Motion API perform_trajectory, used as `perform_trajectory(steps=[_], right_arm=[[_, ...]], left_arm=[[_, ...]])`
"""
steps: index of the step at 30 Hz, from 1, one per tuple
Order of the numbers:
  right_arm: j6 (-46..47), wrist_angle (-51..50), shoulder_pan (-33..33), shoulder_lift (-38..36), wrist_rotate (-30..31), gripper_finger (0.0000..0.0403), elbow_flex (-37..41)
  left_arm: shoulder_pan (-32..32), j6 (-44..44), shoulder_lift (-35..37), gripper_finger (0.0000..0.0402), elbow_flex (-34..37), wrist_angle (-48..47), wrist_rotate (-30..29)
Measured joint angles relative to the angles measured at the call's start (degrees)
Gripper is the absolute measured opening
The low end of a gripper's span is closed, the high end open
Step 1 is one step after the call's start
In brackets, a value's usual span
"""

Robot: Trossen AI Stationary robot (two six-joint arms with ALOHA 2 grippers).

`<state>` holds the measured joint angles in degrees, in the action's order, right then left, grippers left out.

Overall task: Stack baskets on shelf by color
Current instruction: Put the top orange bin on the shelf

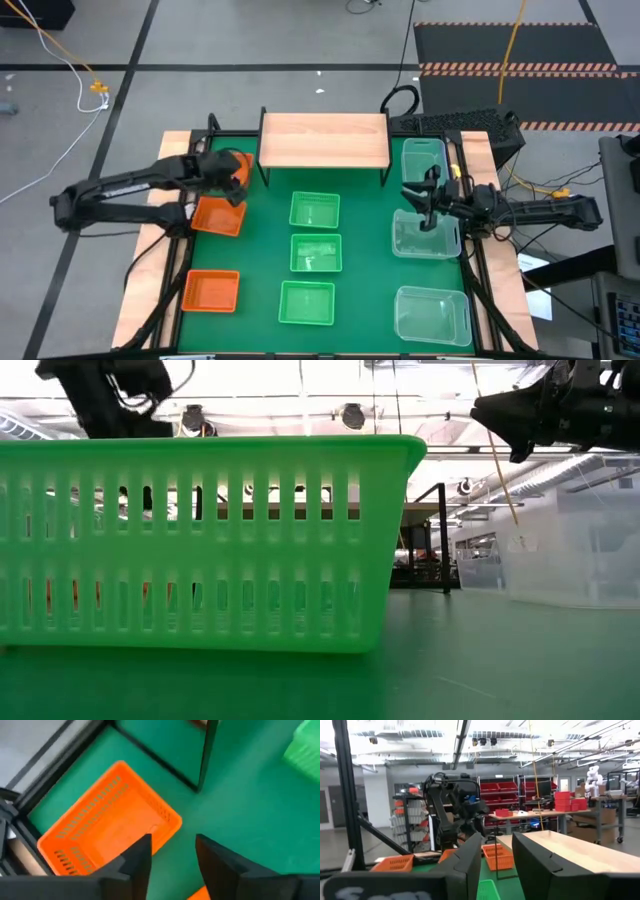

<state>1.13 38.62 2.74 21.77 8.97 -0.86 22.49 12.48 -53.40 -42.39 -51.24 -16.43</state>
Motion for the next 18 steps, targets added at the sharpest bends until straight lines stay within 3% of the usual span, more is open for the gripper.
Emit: perform_trajectory(steps=[6, 18], right_arm=[[-3.5, 0.2, 0.0, 1.2, 0.0, 0.0107, 0.0], [-9.6, 1.9, 0.0, 3.2, 0.2, 0.0107, 0.0]], left_arm=[[0.6, -7.6, -5.4, 0.0197, 0.0, 1.9, 0.0], [4.2, -15.6, -10.9, 0.0192, 2.1, 4.7, 0.0]])
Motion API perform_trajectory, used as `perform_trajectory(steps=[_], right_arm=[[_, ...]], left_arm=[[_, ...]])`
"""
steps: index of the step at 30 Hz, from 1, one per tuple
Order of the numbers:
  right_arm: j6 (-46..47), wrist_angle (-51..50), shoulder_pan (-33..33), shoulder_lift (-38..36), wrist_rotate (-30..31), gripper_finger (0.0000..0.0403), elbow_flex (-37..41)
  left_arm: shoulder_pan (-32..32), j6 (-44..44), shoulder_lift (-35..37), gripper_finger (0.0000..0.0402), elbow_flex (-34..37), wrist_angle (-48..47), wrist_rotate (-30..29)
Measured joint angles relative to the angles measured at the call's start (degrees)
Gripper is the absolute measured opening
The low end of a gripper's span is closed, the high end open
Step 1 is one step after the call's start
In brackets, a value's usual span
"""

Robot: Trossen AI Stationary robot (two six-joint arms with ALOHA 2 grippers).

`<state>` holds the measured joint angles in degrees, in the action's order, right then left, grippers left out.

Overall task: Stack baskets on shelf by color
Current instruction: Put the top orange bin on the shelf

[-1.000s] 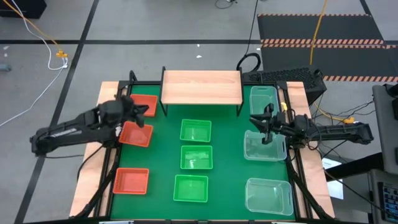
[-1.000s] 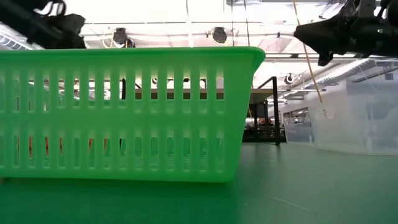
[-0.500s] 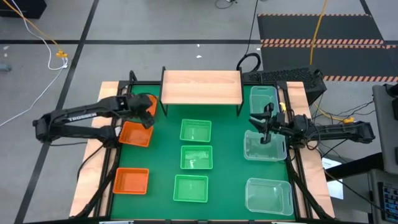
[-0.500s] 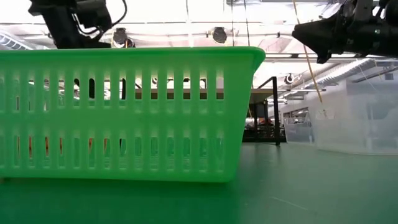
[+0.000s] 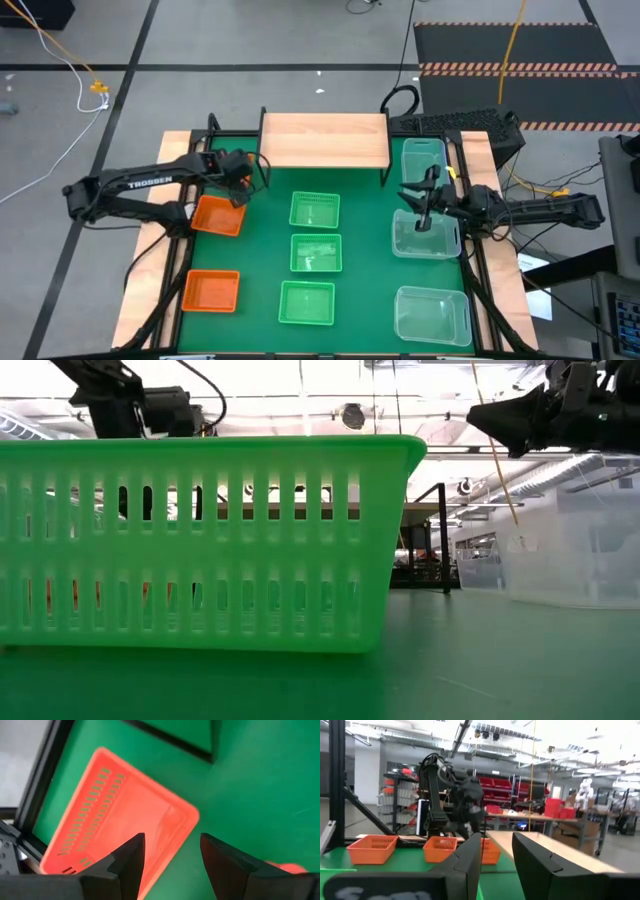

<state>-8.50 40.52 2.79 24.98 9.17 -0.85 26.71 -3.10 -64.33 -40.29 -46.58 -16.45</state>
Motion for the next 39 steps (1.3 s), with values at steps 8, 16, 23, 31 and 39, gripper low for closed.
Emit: perform_trajectory(steps=[8, 16, 23, 31, 39], right_arm=[[-3.3, 2.6, 0.0, 0.1, 0.0, 0.0107, 0.0], [-3.0, 1.0, 0.0, 1.6, -0.1, 0.0107, 0.0], [-3.0, 1.0, 0.0, 3.0, 0.0, 0.0107, 0.0], [-5.5, 3.2, 0.1, 3.1, 0.0, 0.0107, 0.0], [-6.1, 4.7, 0.3, 3.1, 0.0, 0.0107, 0.0]], left_arm=[[2.6, -0.5, -1.3, 0.0191, 0.4, 0.7, 0.2], [2.8, 3.4, -1.8, 0.0191, 2.2, 4.6, 3.9], [2.8, 2.8, -1.8, 0.0191, 7.2, 9.7, 2.6], [2.8, 1.8, -1.8, 0.0143, 7.5, 9.1, 3.2], [2.8, 5.5, -1.7, 0.0016, 7.5, 9.5, 5.3]])
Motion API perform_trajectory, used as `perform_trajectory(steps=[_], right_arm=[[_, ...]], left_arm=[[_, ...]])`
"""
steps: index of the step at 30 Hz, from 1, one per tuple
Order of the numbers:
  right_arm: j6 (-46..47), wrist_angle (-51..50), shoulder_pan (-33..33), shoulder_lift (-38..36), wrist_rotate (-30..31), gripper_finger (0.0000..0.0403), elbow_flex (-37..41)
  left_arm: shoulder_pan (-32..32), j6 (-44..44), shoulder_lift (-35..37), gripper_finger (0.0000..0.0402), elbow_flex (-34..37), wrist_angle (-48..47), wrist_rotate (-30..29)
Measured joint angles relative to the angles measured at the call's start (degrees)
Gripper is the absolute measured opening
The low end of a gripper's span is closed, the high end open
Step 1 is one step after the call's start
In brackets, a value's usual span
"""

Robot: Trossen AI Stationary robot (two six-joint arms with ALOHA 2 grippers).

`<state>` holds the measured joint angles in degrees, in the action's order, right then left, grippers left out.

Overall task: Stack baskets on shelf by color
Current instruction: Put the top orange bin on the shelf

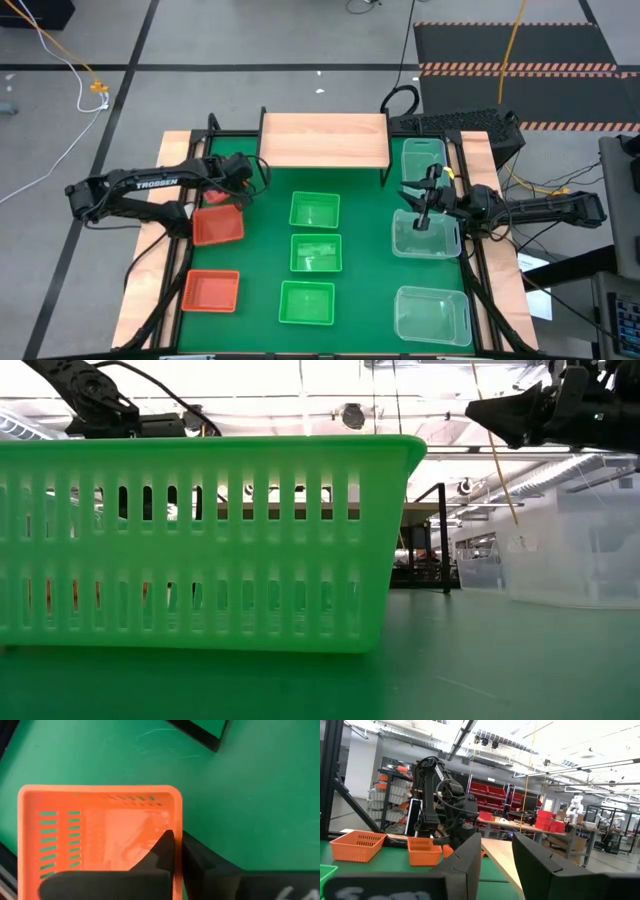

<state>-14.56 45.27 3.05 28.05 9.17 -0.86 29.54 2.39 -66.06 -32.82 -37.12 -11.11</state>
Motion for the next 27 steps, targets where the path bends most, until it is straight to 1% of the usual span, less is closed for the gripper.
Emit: perform_trajectory(steps=[3, 5, 8, 12, 15, 17, 20, 24, 27], right_arm=[[0.2, 0.0, 0.0, 0.0, 0.0, 0.0107, 0.0], [0.3, 0.0, 0.0, 0.0, 0.0, 0.0107, 0.0], [0.3, 0.3, 0.0, 0.0, 0.0, 0.0107, 0.0], [0.9, 0.4, 0.0, 0.0, 0.0, 0.0107, 0.0], [1.3, 0.4, 0.0, 0.0, 0.0, 0.0107, 0.0], [1.2, 0.4, 0.0, 0.0, 0.0, 0.0107, 0.0], [1.0, 1.0, 0.0, 0.0, 0.0, 0.0107, 0.0], [0.4, 1.7, 0.0, 0.0, 0.0, 0.0107, 0.0], [-0.1, 2.1, 0.0, 0.0, 0.0, 0.0107, 0.0]], left_arm=[[-0.1, 3.0, 0.2, 0.0028, -0.5, -0.5, -1.5], [-0.1, 4.3, 0.8, 0.0027, -1.6, -0.9, -4.5], [0.0, 4.4, 1.9, 0.0011, -4.6, -3.8, -10.0], [0.0, 5.5, 3.4, 0.0015, -12.1, -9.7, -17.8], [-0.5, 2.7, 3.8, 0.0016, -19.7, -12.6, -20.5], [-1.3, -2.7, 3.9, 0.0009, -25.1, -12.4, -20.0], [-3.3, -14.1, 3.0, 0.001, -33.1, -11.7, -17.5], [-6.7, -33.6, 0.6, 0.0018, -41.6, -11.6, -12.5], [-9.0, -51.2, -1.4, 0.0009, -45.2, -12.4, -5.8]])
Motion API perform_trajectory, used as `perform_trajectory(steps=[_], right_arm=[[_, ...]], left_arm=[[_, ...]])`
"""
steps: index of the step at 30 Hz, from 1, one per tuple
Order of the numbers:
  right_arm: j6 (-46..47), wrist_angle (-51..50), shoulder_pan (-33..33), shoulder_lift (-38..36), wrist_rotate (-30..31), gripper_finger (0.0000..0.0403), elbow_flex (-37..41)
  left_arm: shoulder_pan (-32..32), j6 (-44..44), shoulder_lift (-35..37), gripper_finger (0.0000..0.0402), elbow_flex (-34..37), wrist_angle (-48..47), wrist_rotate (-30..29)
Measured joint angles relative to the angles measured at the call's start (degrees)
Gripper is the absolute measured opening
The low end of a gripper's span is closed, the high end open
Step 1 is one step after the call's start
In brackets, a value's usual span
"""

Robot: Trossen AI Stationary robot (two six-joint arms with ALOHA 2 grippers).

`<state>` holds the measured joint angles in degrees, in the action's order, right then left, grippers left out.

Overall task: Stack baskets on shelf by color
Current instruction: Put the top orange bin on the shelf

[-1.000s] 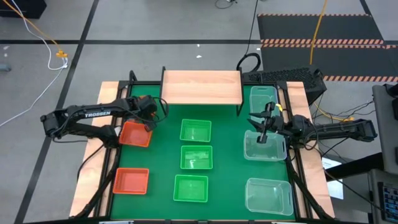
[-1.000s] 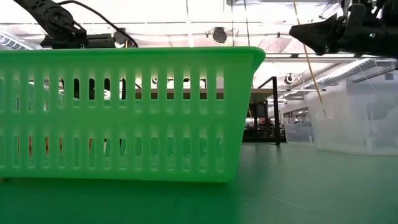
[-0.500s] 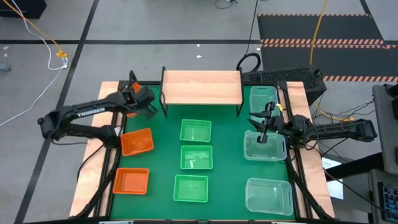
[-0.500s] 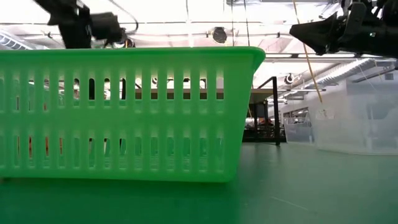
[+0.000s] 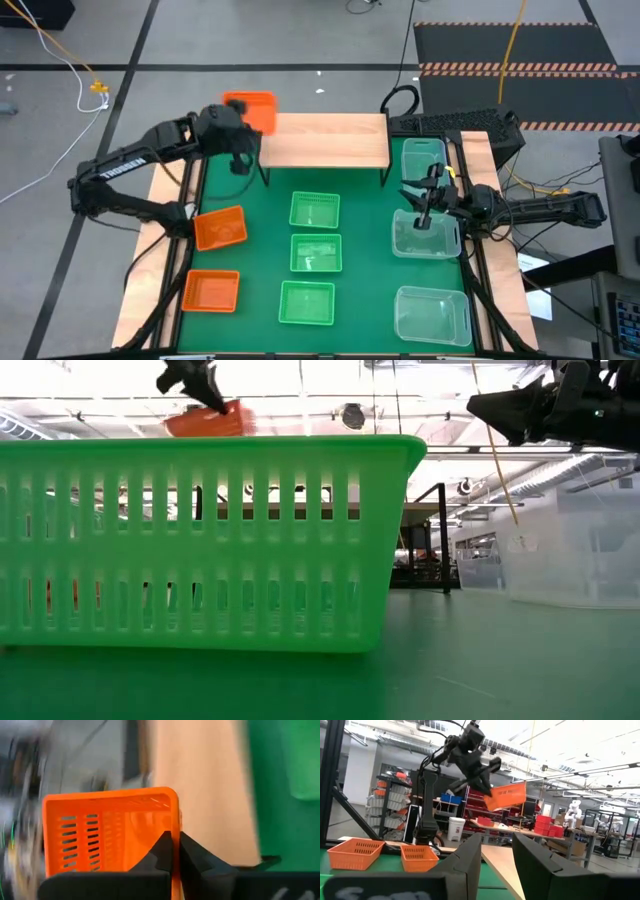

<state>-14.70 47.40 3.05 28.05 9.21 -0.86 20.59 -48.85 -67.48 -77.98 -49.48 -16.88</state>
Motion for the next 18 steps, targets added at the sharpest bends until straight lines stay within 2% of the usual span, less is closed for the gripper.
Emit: perform_trajectory(steps=[2, 4, 10, 18], right_arm=[[-0.5, 0.3, 0.0, 0.0, 0.0, 0.0107, 0.0], [-1.1, 0.3, 0.0, 0.0, 0.0, 0.0107, 0.0], [-1.4, 1.3, 0.0, 0.0, 0.0, 0.0107, 0.0], [-1.1, 1.5, 0.0, 0.0, 3.0, 0.0107, 0.0]], left_arm=[[-1.1, -9.6, -1.5, 0.0008, -0.8, -0.1, 4.7], [-2.0, -14.3, -3.4, 0.0017, -1.1, 0.0, 6.9], [-2.5, -21.2, -9.4, 0.0035, -1.1, 1.0, 6.3], [-2.2, -25.1, -14.7, 0.0008, -1.1, 1.7, 6.9]])
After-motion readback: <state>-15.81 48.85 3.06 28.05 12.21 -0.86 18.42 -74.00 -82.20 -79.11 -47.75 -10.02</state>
